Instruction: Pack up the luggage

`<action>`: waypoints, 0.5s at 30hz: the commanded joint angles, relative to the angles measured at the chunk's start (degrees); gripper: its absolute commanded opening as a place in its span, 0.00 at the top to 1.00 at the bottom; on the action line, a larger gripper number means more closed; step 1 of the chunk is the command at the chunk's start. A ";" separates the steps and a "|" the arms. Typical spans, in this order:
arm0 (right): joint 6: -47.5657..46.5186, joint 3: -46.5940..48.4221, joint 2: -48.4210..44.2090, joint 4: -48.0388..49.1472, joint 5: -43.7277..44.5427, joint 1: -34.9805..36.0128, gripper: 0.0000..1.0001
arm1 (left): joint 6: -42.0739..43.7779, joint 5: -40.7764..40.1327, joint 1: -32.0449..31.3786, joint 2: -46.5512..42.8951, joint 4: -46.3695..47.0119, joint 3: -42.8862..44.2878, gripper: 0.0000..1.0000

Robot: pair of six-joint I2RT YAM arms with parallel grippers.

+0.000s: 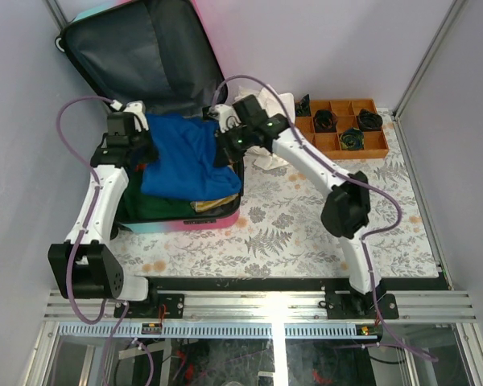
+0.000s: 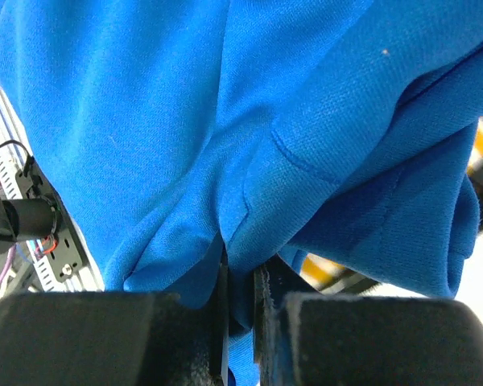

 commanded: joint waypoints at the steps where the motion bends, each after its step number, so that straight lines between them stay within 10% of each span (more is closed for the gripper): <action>1: 4.45 4.32 3.89 8.58 -1.01 3.19 1.00 | 5.59 1.83 5.63 0.44 6.50 -1.60 1.00; 8: 2.88 6.00 11.41 10.05 3.35 5.23 1.00 | 9.62 2.21 10.05 5.09 10.02 -4.73 1.00; 15: 6.03 -14.96 3.93 18.74 4.74 5.15 1.00 | 12.35 -1.65 10.19 8.35 12.89 -9.67 1.00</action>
